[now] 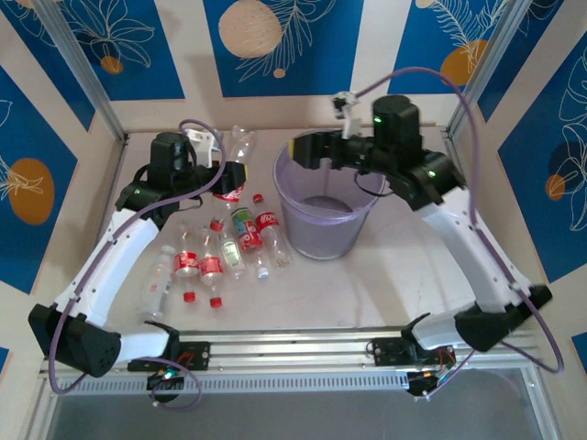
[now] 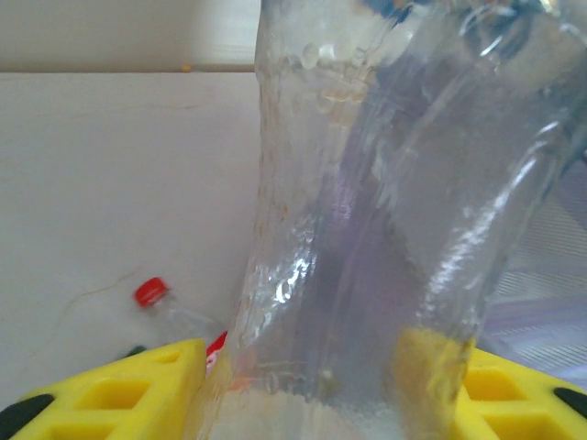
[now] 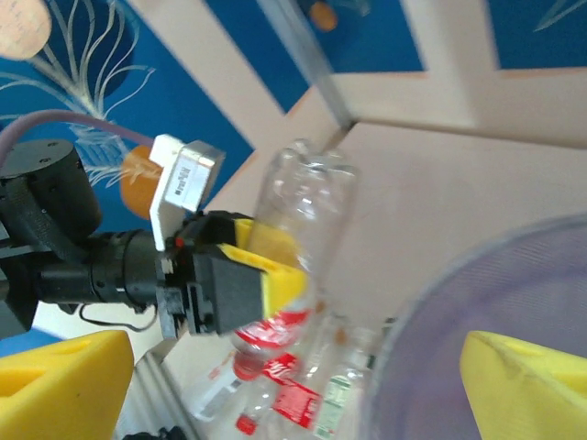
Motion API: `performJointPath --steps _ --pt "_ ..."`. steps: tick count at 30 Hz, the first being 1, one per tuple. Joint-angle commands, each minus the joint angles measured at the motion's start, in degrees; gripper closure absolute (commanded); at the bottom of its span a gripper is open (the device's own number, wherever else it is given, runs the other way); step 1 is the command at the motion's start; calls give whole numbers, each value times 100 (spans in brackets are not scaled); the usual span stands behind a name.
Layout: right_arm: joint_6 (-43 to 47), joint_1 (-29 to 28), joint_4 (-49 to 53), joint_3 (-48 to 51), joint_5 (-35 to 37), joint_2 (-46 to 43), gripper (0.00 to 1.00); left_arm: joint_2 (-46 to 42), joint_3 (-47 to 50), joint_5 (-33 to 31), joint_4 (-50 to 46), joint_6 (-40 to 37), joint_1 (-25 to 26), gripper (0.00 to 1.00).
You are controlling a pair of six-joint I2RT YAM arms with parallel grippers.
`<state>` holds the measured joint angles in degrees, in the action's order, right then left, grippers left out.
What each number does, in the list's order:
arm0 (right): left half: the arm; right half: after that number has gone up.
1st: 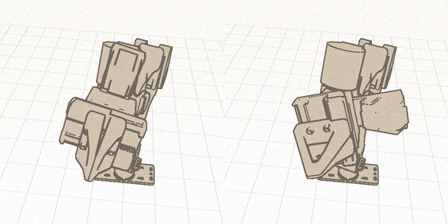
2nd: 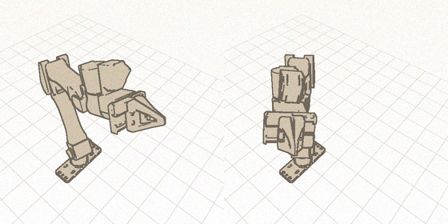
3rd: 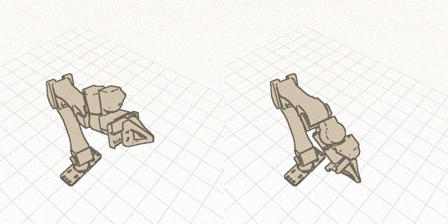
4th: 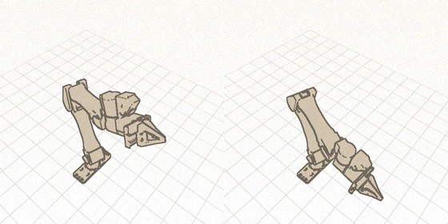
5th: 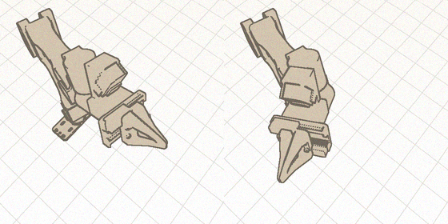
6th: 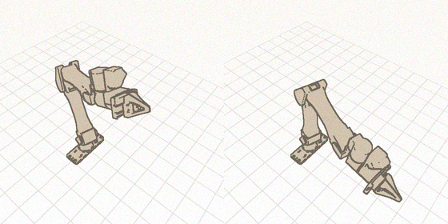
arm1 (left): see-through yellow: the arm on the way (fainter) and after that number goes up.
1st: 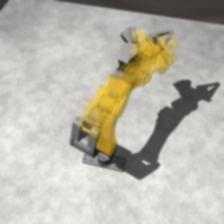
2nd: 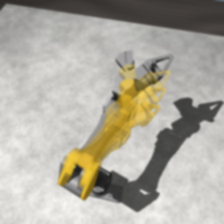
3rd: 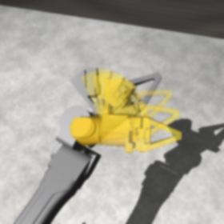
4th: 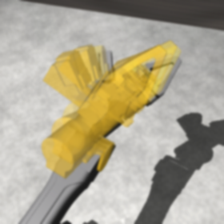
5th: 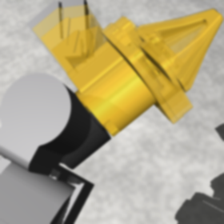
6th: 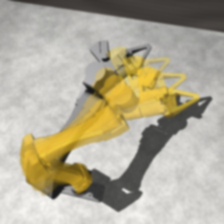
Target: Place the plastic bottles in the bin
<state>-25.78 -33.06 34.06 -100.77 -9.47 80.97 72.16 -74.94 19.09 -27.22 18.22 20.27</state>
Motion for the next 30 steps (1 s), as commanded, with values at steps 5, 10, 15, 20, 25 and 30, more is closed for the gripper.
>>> performJointPath --steps 5,10,15,20,25,30 --pt "-334 -334 -339 -786 -733 1083 5 -88 132 522 625 -11 314 60" --pt "-601 -280 -470 -1059 -861 1554 4 -123 196 711 850 -60 371 60" --pt "-699 -273 -383 -1428 -1048 2018 7 -103 154 774 970 -54 381 60" --pt "-711 -255 -232 -1765 -1089 2356 14 -85 128 869 992 -70 386 60" --pt "-655 -254 -157 -1891 -1097 2476 34 -99 120 835 976 -82 388 58" --pt "-529 -237 -127 -2026 -1085 2502 45 -151 128 719 913 -112 381 27"
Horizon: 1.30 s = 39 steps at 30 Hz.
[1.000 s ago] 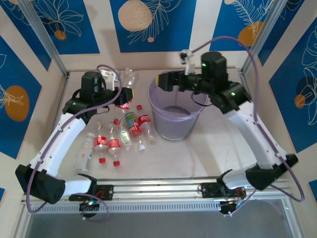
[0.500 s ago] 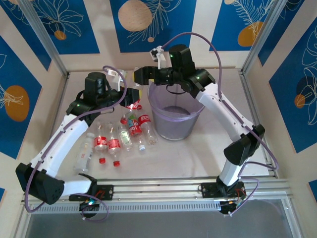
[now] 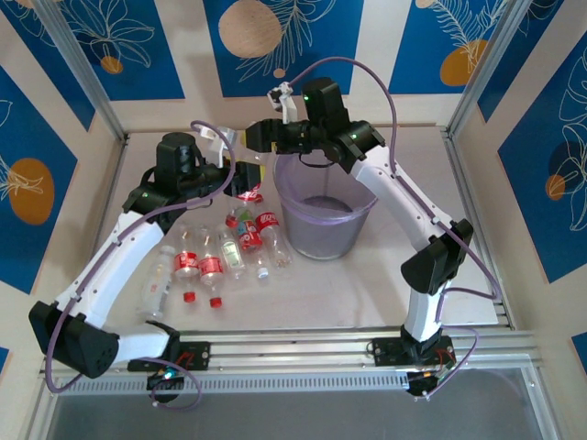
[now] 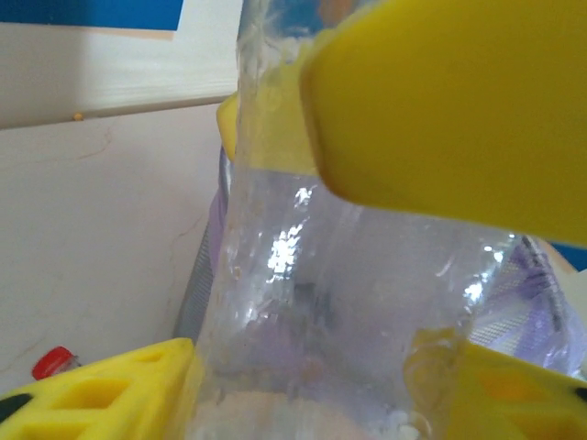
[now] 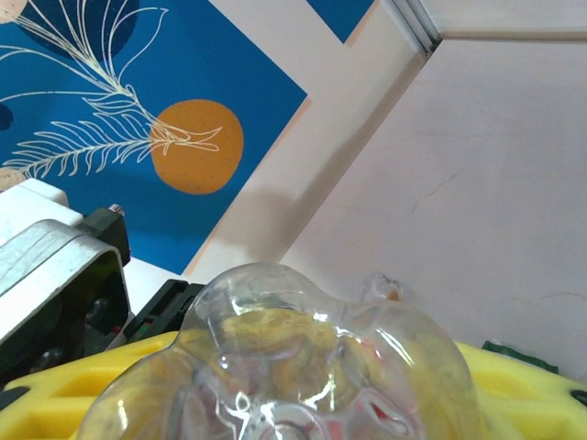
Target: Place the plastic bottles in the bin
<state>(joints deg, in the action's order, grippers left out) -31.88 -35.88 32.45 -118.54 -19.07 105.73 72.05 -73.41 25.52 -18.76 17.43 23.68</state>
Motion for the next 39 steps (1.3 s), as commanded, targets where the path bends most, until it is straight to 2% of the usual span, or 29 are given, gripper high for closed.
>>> performJointPath --steps 1,2,3,12,17,21,24,26,30,34,39 --pt "134 54 53 -303 -119 42 47 -191 -25 21 6 -82 41 15" --pt "198 68 85 -393 -108 61 47 -255 -25 -64 -59 -120 40 3" --pt "282 93 125 -497 -76 70 48 -338 -25 -151 -193 -177 29 0" --pt "574 600 192 -1632 36 158 53 -1158 -62 -893 -2049 -395 -143 0" --pt "713 968 337 -2156 132 119 53 -1301 190 -1124 -2902 -249 -765 0" --pt "943 1343 831 -2430 331 -38 54 -1217 574 -1343 -3362 -249 -1574 0" --pt "1197 1625 1289 -2379 602 -272 54 -1031 712 -2681 -3838 -446 -1865 1" --pt "1343 1817 1619 -2299 737 -408 55 -960 929 -3109 -3783 -433 -2050 3" --pt "1757 2060 2316 -1960 1071 -631 55 -781 1308 -3375 -3683 -338 -2235 5" --pt "2090 2084 2555 -1268 1294 -794 55 -801 1533 -3723 -3728 -231 -2343 3" --pt "2280 2065 2475 -513 1440 -912 55 -799 1683 -3350 -3568 -207 -2692 2"
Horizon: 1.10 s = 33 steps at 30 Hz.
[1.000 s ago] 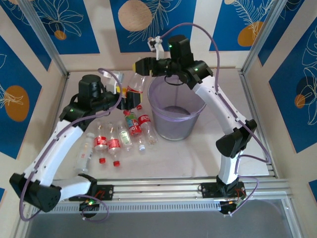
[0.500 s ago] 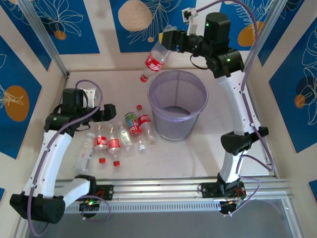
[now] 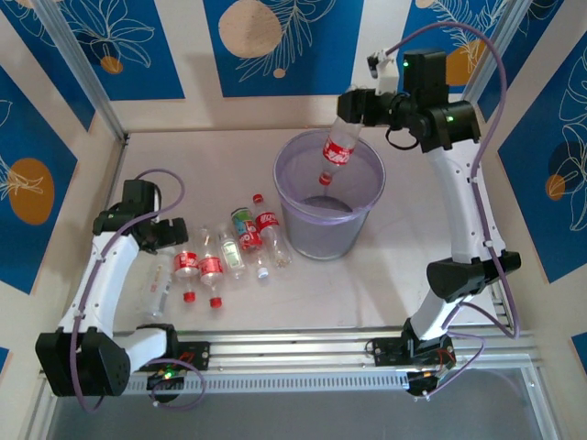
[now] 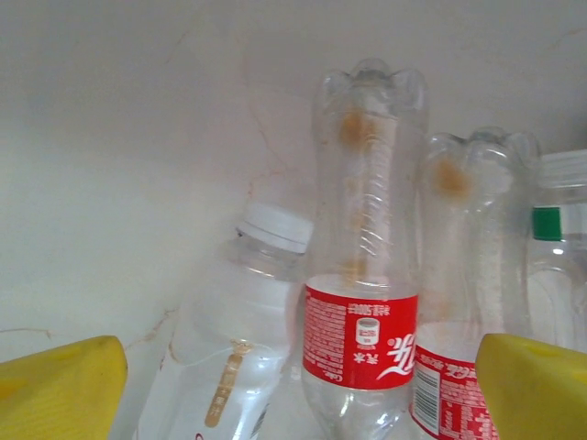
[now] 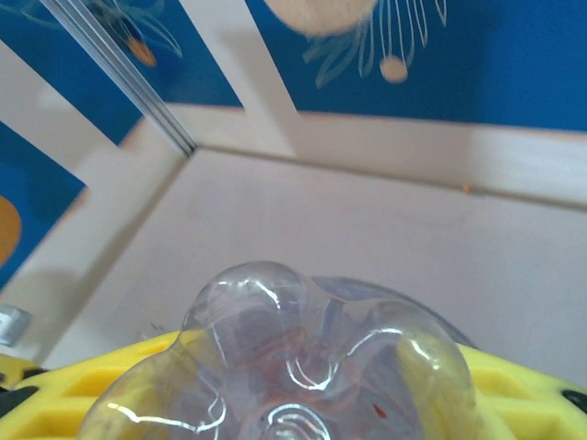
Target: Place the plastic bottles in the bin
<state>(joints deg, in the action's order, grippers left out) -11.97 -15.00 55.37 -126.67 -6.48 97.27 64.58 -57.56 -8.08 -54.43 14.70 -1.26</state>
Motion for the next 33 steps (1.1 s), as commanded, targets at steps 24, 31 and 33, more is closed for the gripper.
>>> performJointPath --steps 24,31,33 --pt "-60 -156 -1191 3234 -456 -531 38 1225 222 367 -192 705 -630 0" --pt "-7 -58 -1415 3363 -726 -608 25 1391 542 388 1 797 -698 0" --pt "1 -56 -1484 3339 -807 -640 23 1398 603 378 30 810 -709 0"
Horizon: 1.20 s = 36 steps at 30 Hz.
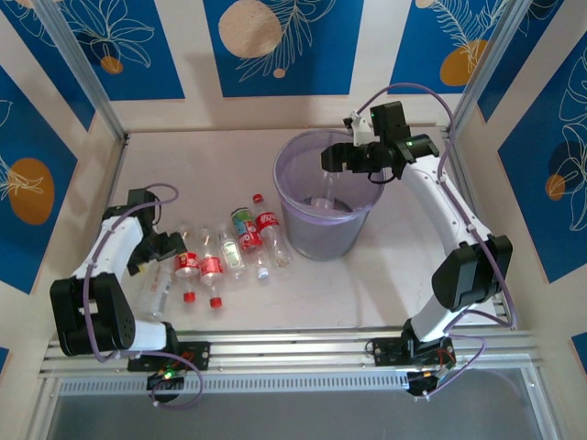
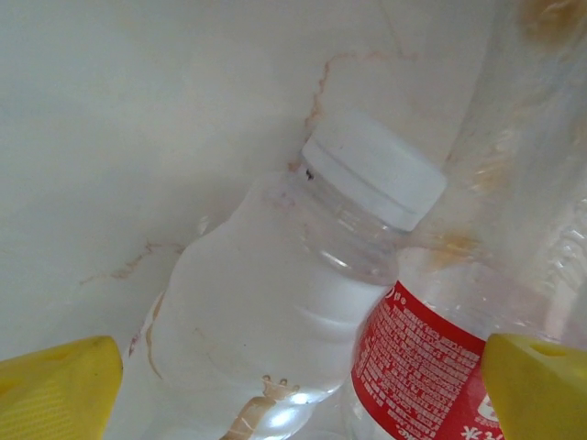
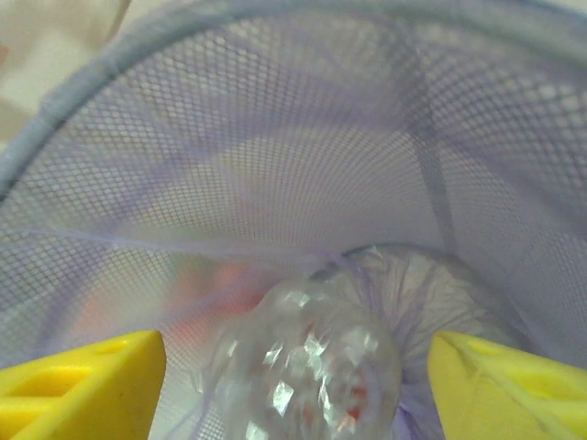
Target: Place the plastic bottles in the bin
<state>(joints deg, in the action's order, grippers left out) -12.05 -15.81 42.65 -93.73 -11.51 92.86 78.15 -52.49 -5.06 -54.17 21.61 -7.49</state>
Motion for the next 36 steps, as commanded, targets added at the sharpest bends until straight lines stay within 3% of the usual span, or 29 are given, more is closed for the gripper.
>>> performJointPath --steps 1,7,13,23,27,33,36 --pt "29 31 -216 10 -342 -203 22 38 125 75 10 133 -80 0" --pt "2 100 -331 -100 -447 -198 22 -88 385 149 39 245 -86 0" --pt "-47 117 -433 -84 -501 -114 22 -112 573 359 156 300 -86 15" --pt "-67 109 -451 -44 -390 -185 22 5 746 1174 881 637 -34 30" --pt "-85 100 -453 19 -311 -263 20 224 759 1231 1052 666 71 19" --pt "-139 80 -468 153 -232 -482 20 437 802 1236 1240 600 88 19" --pt "-142 71 -468 175 -189 -565 20 476 810 1236 1284 546 84 27"
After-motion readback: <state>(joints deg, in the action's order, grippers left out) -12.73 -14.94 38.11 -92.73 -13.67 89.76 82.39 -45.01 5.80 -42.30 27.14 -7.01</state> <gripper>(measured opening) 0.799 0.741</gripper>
